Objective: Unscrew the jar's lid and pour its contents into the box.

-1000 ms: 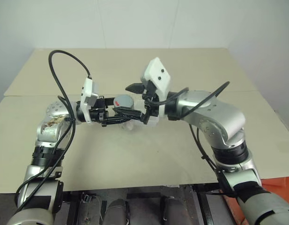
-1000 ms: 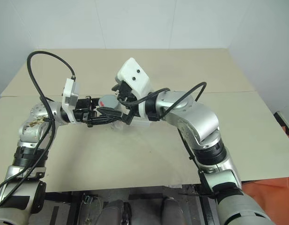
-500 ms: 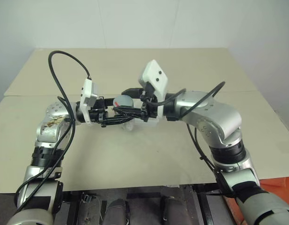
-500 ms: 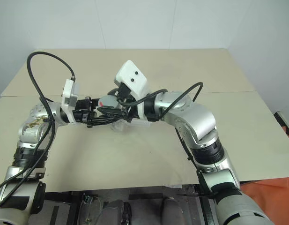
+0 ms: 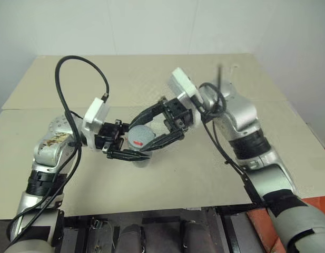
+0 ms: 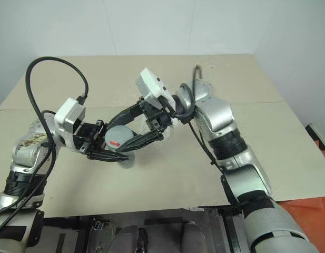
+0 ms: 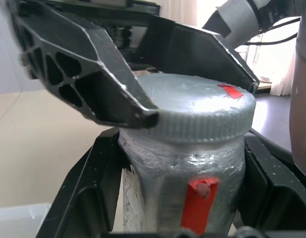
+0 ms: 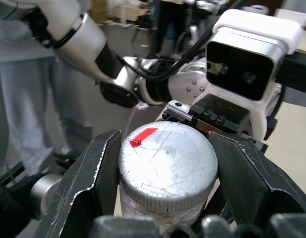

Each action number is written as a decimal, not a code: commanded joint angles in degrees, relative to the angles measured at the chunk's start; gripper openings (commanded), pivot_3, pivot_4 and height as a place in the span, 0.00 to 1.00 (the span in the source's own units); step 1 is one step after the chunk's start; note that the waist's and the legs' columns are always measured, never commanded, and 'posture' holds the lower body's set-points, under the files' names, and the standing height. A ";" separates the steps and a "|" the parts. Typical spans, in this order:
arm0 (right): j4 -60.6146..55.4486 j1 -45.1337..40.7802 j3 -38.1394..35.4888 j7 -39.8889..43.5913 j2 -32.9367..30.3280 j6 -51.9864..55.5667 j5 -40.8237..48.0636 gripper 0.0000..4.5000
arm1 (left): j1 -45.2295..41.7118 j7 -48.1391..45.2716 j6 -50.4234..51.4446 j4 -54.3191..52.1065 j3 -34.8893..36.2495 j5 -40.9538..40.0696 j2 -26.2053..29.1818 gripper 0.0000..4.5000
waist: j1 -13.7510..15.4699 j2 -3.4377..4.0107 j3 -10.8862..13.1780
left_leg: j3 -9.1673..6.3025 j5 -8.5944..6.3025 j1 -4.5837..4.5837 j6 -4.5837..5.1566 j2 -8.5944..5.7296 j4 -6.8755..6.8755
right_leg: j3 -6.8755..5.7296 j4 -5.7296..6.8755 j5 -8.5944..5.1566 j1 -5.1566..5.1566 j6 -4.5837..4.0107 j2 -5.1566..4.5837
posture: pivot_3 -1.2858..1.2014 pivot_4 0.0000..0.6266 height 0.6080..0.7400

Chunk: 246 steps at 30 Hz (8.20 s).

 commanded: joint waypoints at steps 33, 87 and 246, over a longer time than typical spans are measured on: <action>-37.33 10.20 -5.60 -56.15 5.10 32.96 -5.22 0.99 | 2.47 21.17 -3.41 0.35 7.21 2.20 -6.39 0.60 | 0.32 0.00 0.00 | -0.03 0.11 0.00 -0.17 -0.01 0.03 | -0.01 0.19 0.01 -0.04 -0.02 0.00 | 0.52 0.24 1.00; -35.33 9.36 -5.95 -55.14 3.98 29.29 -3.55 0.99 | -0.02 19.60 -4.24 3.99 6.12 1.96 -5.57 0.60 | 0.17 0.00 0.00 | -0.03 0.11 0.00 -0.15 0.00 0.00 | -0.01 0.15 0.01 -0.05 -0.02 0.00 | 0.52 0.24 1.00; -30.53 5.95 -2.98 -51.32 2.92 33.33 -5.00 0.66 | -0.20 17.91 -6.19 6.41 6.86 3.84 -4.92 0.60 | 0.20 0.00 0.00 | -0.05 0.11 -0.05 -0.14 0.00 -0.01 | -0.04 0.14 0.01 -0.07 -0.02 0.00 | 0.52 0.24 1.00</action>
